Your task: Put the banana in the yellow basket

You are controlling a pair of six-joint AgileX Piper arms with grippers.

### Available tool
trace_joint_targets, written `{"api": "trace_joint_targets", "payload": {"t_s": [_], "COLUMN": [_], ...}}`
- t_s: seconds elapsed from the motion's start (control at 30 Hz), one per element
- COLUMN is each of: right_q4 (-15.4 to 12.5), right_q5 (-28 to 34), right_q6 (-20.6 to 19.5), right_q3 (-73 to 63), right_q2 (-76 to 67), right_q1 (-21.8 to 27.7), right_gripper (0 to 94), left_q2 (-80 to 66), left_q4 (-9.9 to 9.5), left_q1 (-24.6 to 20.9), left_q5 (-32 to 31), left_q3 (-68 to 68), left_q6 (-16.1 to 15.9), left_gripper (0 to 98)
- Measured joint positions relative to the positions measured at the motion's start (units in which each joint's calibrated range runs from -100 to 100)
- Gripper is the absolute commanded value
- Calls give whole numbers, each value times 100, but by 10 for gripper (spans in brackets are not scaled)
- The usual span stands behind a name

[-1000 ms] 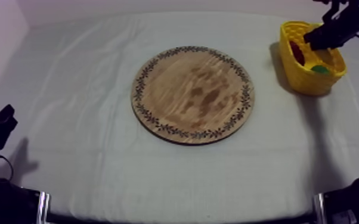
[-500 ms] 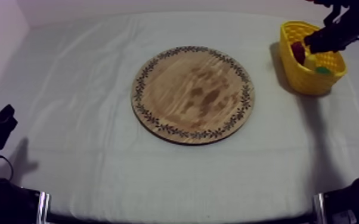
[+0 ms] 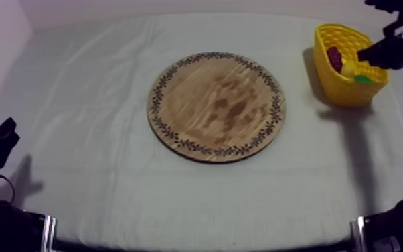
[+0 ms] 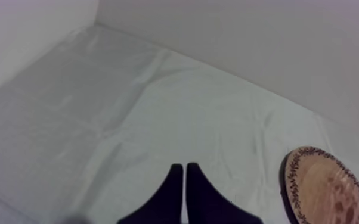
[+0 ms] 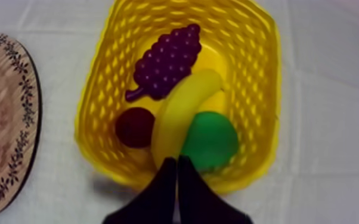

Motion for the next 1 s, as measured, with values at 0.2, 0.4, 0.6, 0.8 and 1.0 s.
{"api": "trace_joint_targets", "payload": {"t_s": [0.2, 0.4, 0.6, 0.8, 1.0], "right_q4": [-250, -18, 376, 294, 28], "right_q5": [-142, -25, 231, 805, 1281], "right_q6": [246, 154, -282, -270, -18], "right_q3": [1137, 2209, 3271, 3976, 4395], "right_q2": [-1435, -2930, -4555, -6146, -7416], "right_q1": [105, -94, -367, -614, -648], "right_gripper": [8, 8, 8, 8, 8], "left_q2": [0, 0, 0, 0, 0], "left_q4": [0, 0, 0, 0, 0], "left_q1": [0, 0, 0, 0, 0], "left_q5": [0, 0, 0, 0, 0], "left_q3": [0, 0, 0, 0, 0], "left_q6": [0, 0, 0, 0, 0], "left_gripper": [1, 1, 1, 1, 1]}}
